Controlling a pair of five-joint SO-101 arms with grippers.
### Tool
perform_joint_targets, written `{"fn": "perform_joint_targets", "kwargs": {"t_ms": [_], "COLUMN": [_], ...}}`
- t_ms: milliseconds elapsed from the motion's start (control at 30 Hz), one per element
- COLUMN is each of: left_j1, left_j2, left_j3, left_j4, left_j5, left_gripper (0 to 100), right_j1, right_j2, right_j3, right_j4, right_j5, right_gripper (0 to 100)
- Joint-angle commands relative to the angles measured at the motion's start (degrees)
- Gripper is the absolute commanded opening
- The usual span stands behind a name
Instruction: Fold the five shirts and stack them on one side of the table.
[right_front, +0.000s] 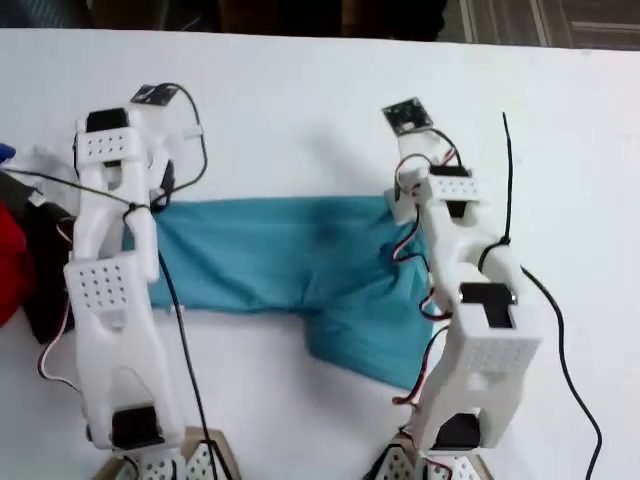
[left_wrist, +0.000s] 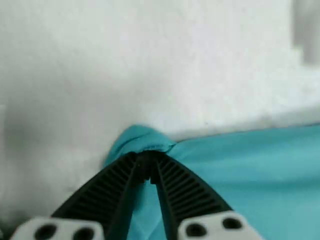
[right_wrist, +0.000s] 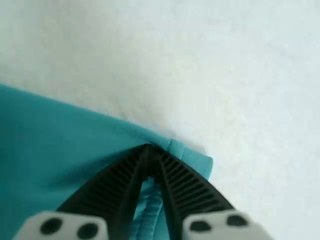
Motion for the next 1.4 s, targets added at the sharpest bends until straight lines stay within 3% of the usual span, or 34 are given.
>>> {"fn": "perform_joint_targets", "kwargs": {"t_ms": [0,100,267,500,667,767,1000,1367], "left_j1": [-2.2,-1.3,-1.5,-1.6,-1.5,-2.5,-3.6,-3.4], "left_j2": [4.7,6.8,2.7,-14.9,-29.6,-37.2,-47.4,-47.7], "left_j3": [-16.0,-24.0,-19.9,0.3,22.2,37.1,68.5,79.2], "left_j4": [5.7,9.5,9.5,9.4,8.2,2.7,-18.7,-31.3], "left_j5": [0.3,0.3,0.1,-0.7,-4.3,-6.3,-9.8,-9.8], "left_gripper": [3,3,3,3,3,3,3,3], "right_j1": [1.2,0.3,-2.2,-8.1,-11.4,-11.3,-11.2,-11.1], "right_j2": [1.3,0.4,-6.6,-17.5,-23.6,-26.0,-33.2,-57.1], "right_j3": [-7.4,-9.6,-9.6,0.0,14.5,21.6,34.0,41.8], "right_j4": [5.6,9.6,14.5,15.7,13.1,11.1,11.9,24.2], "right_j5": [-0.1,-0.1,-0.1,0.3,7.8,9.0,15.7,26.2], "right_gripper": [2.0,2.0,2.0,2.0,2.0,2.0,2.0,2.0]}}
